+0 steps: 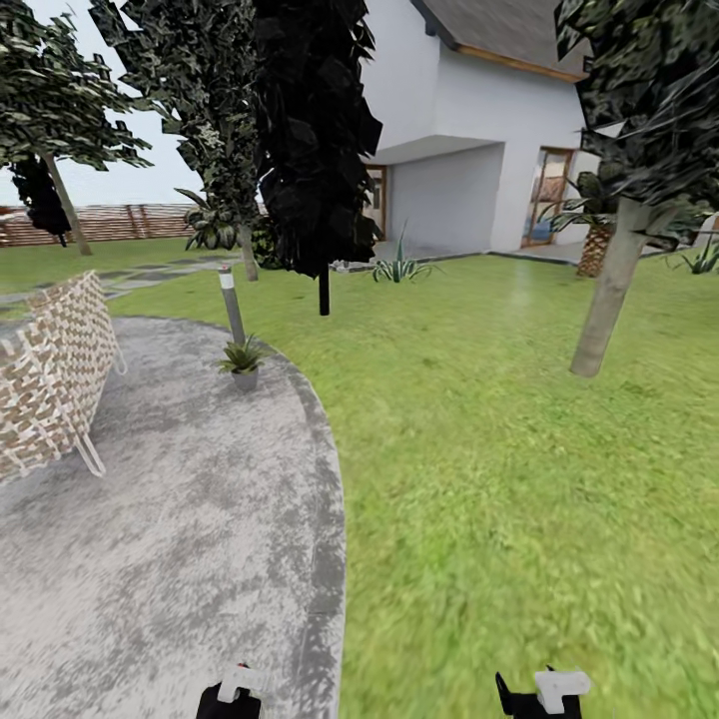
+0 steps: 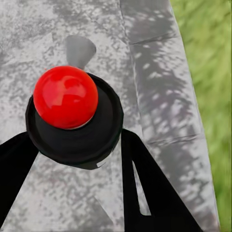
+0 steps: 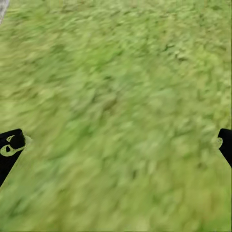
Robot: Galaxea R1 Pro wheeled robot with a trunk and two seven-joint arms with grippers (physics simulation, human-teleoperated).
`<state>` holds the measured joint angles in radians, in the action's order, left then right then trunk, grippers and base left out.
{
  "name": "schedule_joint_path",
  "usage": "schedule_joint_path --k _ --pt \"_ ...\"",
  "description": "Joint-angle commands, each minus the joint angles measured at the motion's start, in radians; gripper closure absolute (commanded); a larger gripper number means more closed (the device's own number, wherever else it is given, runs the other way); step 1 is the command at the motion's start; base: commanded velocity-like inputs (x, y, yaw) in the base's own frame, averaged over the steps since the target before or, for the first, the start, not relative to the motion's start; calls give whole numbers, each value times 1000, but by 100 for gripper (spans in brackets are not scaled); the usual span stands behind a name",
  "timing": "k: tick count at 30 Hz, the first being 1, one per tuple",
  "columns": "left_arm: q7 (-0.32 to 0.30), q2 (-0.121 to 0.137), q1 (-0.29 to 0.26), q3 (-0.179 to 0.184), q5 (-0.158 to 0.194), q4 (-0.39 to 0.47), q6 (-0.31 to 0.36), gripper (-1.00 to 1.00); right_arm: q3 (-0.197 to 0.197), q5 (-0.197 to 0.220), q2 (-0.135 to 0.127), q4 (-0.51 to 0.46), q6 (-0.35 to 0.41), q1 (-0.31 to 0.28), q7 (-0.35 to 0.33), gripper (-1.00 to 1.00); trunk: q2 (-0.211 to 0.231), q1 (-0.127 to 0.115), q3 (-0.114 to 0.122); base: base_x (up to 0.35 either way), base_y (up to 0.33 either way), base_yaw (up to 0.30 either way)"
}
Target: Pick up the pesticide atomizer in the garden and spray insectifuge to fully cover both potted plants in the garden.
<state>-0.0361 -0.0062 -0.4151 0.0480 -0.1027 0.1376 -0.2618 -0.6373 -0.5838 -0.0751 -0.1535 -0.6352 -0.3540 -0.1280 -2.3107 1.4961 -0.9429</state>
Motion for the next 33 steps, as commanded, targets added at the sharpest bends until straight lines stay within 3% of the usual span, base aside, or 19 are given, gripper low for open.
schedule_joint_path --k 1,10,20,33 --pt "2 0 -1 3 -8 -1 -4 100 -9 1 0 0 -3 0 -10 -100 0 0 -1 340 0 276" --pt "2 0 -1 3 -8 -1 -4 100 -9 1 0 0 -3 0 -10 -100 0 0 -1 340 11 276" --pt "2 0 -1 2 -8 -1 -4 100 -9 1 0 0 -3 0 -10 -100 0 0 -1 323 175 268" --pt "2 0 -1 3 -8 -1 -4 100 -9 -1 0 -1 -3 0 -12 -100 0 0 -1 295 219 23"
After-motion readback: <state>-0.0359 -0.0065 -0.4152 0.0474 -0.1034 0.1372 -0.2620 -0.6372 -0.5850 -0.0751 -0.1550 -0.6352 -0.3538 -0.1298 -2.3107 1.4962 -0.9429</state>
